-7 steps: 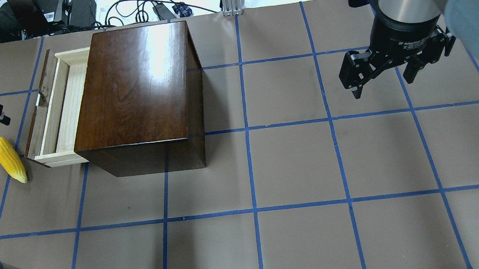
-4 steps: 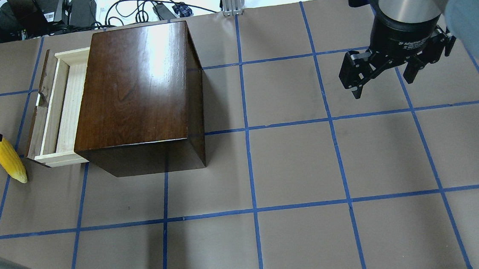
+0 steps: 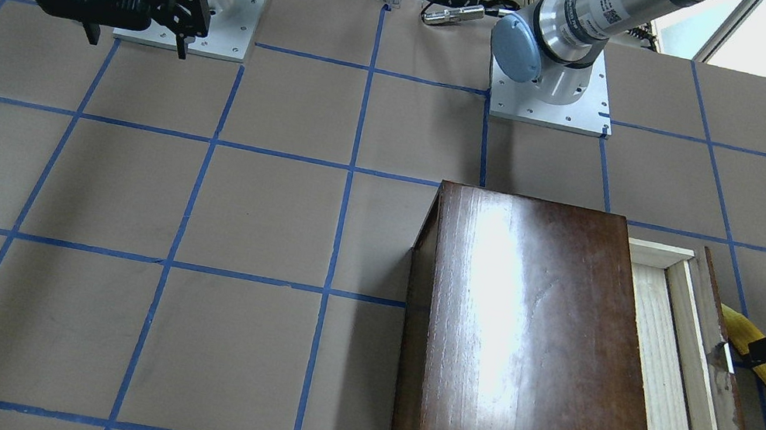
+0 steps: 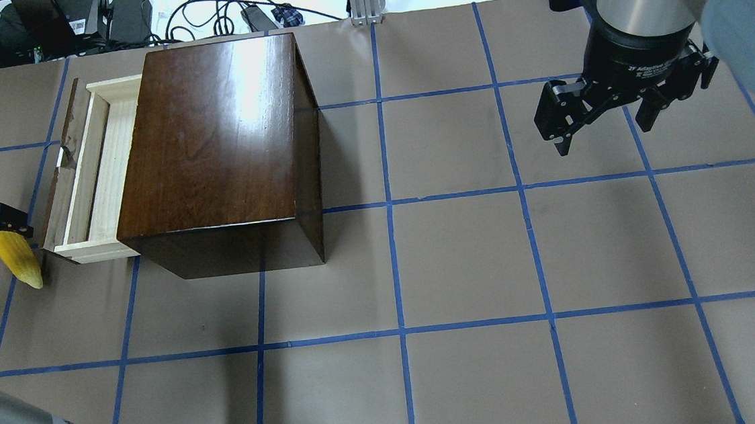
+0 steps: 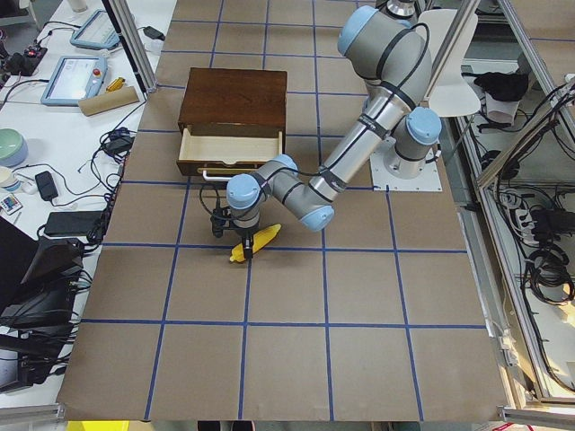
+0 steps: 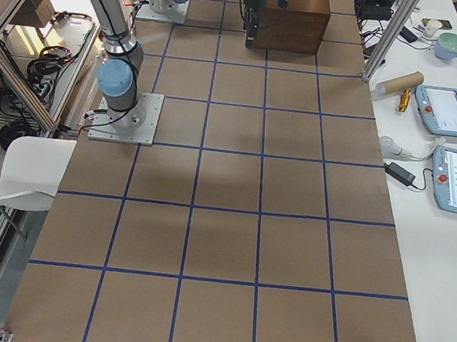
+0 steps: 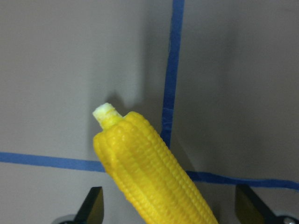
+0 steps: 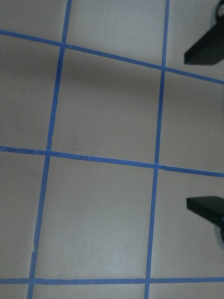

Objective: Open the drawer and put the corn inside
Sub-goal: 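Lower the left gripper and grasp the yellow corn cob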

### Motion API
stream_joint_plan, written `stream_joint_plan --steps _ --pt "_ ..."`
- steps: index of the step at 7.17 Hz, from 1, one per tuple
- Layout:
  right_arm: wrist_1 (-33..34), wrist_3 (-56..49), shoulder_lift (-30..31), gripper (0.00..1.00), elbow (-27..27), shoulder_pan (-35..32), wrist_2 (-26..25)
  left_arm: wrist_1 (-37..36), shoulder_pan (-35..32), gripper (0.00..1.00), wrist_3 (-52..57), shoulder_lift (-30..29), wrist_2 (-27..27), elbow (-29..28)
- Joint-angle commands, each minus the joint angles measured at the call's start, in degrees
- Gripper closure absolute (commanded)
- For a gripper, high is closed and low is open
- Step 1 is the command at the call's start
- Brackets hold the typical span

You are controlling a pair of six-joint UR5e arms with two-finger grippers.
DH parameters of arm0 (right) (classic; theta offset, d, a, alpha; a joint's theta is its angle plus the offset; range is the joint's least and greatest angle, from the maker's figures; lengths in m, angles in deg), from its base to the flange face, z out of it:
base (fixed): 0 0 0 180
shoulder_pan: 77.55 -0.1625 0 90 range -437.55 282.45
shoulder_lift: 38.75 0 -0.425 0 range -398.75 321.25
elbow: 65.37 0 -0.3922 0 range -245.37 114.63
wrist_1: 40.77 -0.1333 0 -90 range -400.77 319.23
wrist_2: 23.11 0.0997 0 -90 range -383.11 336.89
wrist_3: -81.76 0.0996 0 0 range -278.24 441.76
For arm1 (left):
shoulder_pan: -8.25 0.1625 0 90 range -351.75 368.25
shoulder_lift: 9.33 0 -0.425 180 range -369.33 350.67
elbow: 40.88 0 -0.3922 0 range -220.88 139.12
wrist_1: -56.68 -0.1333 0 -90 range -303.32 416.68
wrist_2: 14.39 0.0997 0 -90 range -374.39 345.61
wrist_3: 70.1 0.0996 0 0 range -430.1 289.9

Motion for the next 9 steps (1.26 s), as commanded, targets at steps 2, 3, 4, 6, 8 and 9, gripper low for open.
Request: stream_joint_plan --steps 2,3,4,6,8,9 --pt "0.0 -0.01 -0.03 0.0 0.0 0.0 0.0 -0.54 0.09 0.0 1.49 -3.01 0.35 -0.16" --pt "0.0 0.08 -0.03 0.0 0.0 0.0 0.0 -0.63 0.0 0.0 1.49 -2.84 0.35 -0.16" --pt "0.0 -0.01 0.06 0.0 0.0 0.0 0.0 -0.63 0.0 0.0 1.49 -2.84 0.35 -0.24" --pt "0.0 -0.01 -0.03 0.0 0.0 0.0 0.0 -0.72 0.0 0.33 1.58 -2.14 0.26 -0.33" --pt "0.0 0.08 -0.03 0.0 0.0 0.0 0.0 -0.72 0.0 1.0 1.49 -1.61 0.17 -0.42" --pt "0.0 -0.01 -0.03 0.0 0.0 0.0 0.0 -0.72 0.0 1.0 1.67 -1.52 0.17 -0.33"
